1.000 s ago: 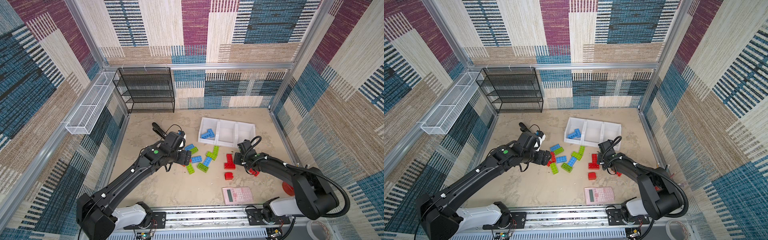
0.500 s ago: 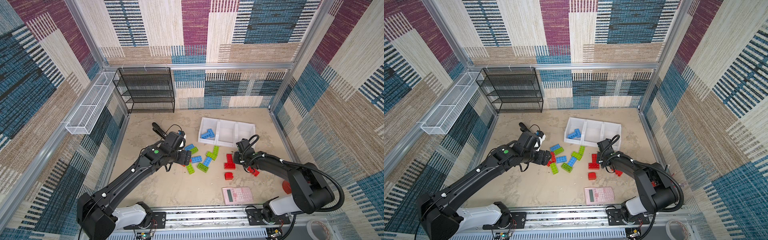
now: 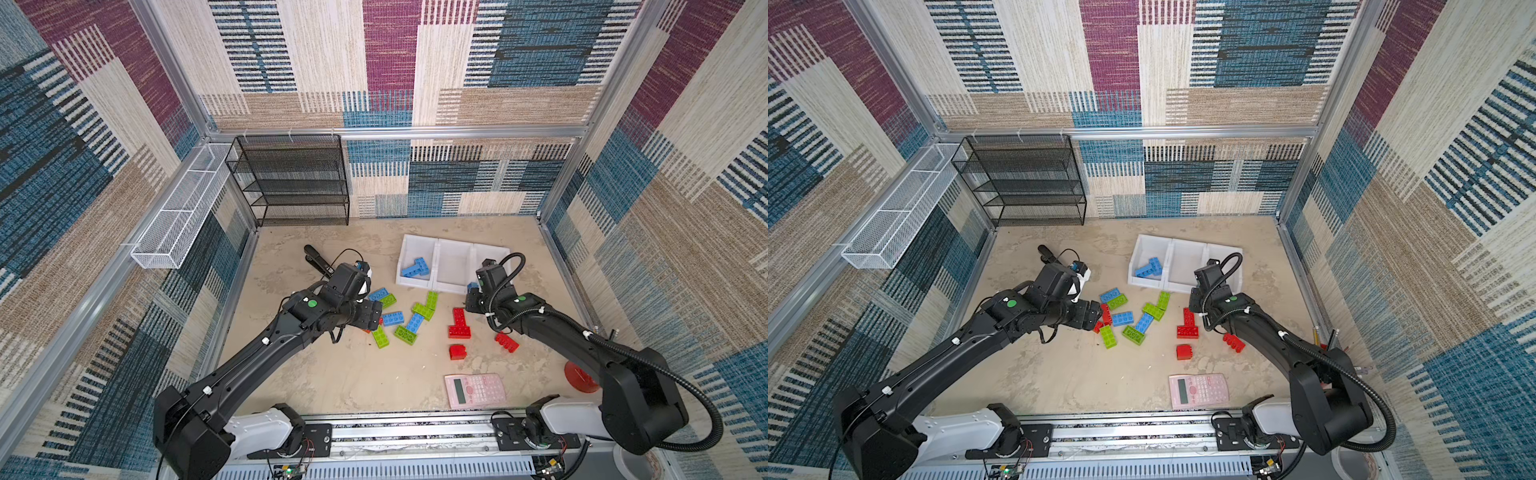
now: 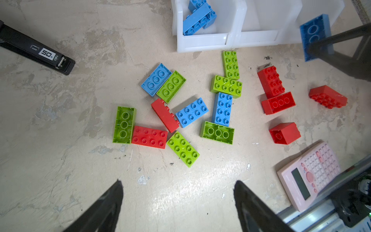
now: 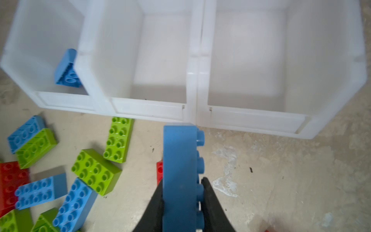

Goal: Sort the legos into containers by color
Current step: 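Drop the blue brick into the blue-brick compartment with the right gripper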

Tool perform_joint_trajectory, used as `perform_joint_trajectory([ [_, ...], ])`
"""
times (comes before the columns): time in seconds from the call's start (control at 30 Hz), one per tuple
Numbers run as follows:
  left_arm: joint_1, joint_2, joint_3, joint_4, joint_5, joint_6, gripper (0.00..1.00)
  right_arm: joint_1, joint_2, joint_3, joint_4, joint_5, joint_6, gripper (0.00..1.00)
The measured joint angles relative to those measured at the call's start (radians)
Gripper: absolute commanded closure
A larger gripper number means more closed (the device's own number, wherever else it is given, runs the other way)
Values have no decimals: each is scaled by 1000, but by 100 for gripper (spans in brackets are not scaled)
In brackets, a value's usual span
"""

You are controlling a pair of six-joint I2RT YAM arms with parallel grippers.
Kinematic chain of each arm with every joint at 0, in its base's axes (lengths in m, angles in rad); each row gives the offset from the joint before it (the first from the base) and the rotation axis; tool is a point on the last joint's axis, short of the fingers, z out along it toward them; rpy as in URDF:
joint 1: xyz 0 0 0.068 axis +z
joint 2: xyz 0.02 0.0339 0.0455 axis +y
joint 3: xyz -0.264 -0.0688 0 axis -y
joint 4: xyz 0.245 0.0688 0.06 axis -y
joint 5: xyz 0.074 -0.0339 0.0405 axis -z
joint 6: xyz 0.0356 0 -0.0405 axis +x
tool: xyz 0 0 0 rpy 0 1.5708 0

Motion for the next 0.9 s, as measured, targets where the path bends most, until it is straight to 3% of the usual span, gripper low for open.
perform_joint_trajectory([
  [0.33, 1, 56, 3, -2, -12, 8, 13, 23, 108, 209, -11, -119, -42, 76],
  [0.9, 48, 181, 46, -9, -8, 22, 13, 26, 496, 573, 27, -288, -132, 71],
])
